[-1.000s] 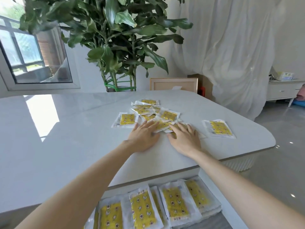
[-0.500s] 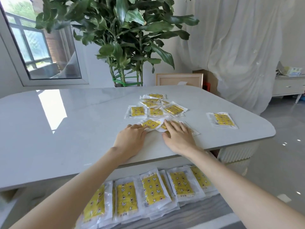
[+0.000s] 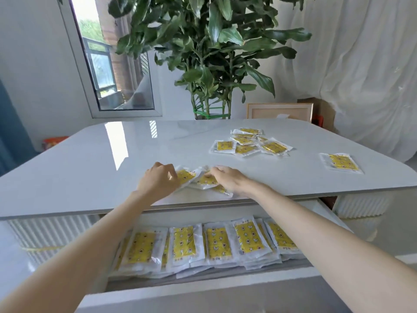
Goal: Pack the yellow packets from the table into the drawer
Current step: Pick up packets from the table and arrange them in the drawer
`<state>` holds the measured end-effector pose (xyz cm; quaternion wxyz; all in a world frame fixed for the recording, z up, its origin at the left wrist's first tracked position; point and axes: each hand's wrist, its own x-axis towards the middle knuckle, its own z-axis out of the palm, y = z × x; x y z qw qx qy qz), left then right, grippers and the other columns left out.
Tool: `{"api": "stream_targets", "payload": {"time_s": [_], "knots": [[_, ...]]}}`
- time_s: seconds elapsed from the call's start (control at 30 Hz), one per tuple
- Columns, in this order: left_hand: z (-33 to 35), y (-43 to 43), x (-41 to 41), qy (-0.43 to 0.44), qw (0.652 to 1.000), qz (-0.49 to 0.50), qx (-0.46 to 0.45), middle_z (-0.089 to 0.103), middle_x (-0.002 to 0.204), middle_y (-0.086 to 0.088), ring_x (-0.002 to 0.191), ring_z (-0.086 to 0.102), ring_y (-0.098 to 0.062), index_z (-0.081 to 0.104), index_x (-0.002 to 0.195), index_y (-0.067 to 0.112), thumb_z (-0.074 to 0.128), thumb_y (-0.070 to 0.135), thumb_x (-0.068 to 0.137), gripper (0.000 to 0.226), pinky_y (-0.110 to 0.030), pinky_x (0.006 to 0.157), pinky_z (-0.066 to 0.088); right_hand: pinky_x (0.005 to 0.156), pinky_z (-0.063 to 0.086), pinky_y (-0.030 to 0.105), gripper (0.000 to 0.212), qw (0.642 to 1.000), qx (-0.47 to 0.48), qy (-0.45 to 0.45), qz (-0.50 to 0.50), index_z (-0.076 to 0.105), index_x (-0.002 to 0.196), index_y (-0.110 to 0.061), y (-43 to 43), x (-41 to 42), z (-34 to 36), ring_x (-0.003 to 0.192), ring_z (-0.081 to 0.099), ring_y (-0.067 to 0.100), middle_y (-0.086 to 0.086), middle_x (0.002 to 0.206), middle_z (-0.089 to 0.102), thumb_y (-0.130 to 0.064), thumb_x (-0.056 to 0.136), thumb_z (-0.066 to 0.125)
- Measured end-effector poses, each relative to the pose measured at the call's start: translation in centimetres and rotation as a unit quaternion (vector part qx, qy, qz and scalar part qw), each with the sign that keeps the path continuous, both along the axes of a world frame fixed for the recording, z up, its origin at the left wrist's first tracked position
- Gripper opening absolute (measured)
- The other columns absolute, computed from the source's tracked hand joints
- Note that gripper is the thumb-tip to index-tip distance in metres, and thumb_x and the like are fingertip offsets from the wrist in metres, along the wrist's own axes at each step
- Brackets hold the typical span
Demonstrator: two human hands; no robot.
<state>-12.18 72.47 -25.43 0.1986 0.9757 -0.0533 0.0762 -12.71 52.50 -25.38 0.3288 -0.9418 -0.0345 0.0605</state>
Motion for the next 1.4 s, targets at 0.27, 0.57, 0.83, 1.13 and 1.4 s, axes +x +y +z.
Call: {"api": "stream_targets", "payload": {"time_s": [0.27, 0.57, 0.83, 1.13, 1.4], "knots": [[0.5, 1.8, 2.1, 0.118, 0.988, 0.045, -0.093, 0.051, 0.127, -0.008, 0.116, 0.051, -0.027, 0.049, 0.127, 0.025, 0.077, 0.038, 0.072, 0.063, -0.036, 0.098, 0.044, 0.095, 0.042, 0.033, 0.068, 0.993, 0.036, -0.034, -0.108, 0.046, 0.13, -0.029, 2.9, 2.1, 0.8, 0.124, 0.042, 0.026, 0.006, 0.134, 0.046, -0.024, 0.071, 0.08], [-1.1, 1.2, 2.7, 0.095, 0.942, 0.089, -0.308, 0.049, 0.114, -0.003, 0.096, 0.048, -0.02, 0.028, 0.143, 0.029, 0.08, 0.025, 0.072, 0.089, -0.026, 0.077, 0.041, 0.101, 0.045, 0.035, 0.09, 0.971, 0.203, -0.001, -0.129, 0.035, 0.143, -0.026, 2.3, 3.5, 2.0, 0.128, 0.043, 0.024, 0.006, 0.144, 0.039, 0.008, 0.071, 0.076], [-2.1, -0.2, 1.7, 0.016, 0.95, 0.141, -0.278, 0.061, 0.119, -0.008, 0.108, 0.058, -0.031, 0.029, 0.142, 0.029, 0.068, 0.04, 0.08, 0.075, -0.038, 0.093, 0.047, 0.082, 0.049, 0.033, 0.045, 0.966, 0.174, 0.032, -0.187, 0.052, 0.115, -0.008, -1.7, 3.1, 3.2, 0.103, 0.056, 0.026, 0.011, 0.111, 0.058, 0.0, 0.072, 0.064], [-2.4, -1.1, 0.2, 0.001, 0.952, 0.108, -0.286, 0.059, 0.12, -0.005, 0.107, 0.057, -0.026, 0.031, 0.142, 0.027, 0.065, 0.044, 0.083, 0.07, -0.035, 0.089, 0.049, 0.056, 0.04, 0.024, 0.026, 0.987, 0.011, 0.089, -0.131, 0.052, 0.091, -0.012, -1.7, 2.8, 2.3, 0.075, 0.056, 0.014, 0.001, 0.09, 0.05, -0.025, 0.074, 0.068], [-2.5, -1.2, 0.0, -0.014, 0.952, 0.104, -0.289, 0.06, 0.124, -0.005, 0.105, 0.06, -0.024, 0.032, 0.14, 0.029, 0.063, 0.049, 0.083, 0.069, -0.034, 0.082, 0.05, 0.102, 0.044, 0.038, 0.092, 0.981, -0.099, 0.089, -0.14, 0.047, 0.126, -0.009, -0.7, 2.6, 2.0, 0.119, 0.05, 0.027, 0.007, 0.126, 0.054, -0.056, 0.056, 0.084]]}}
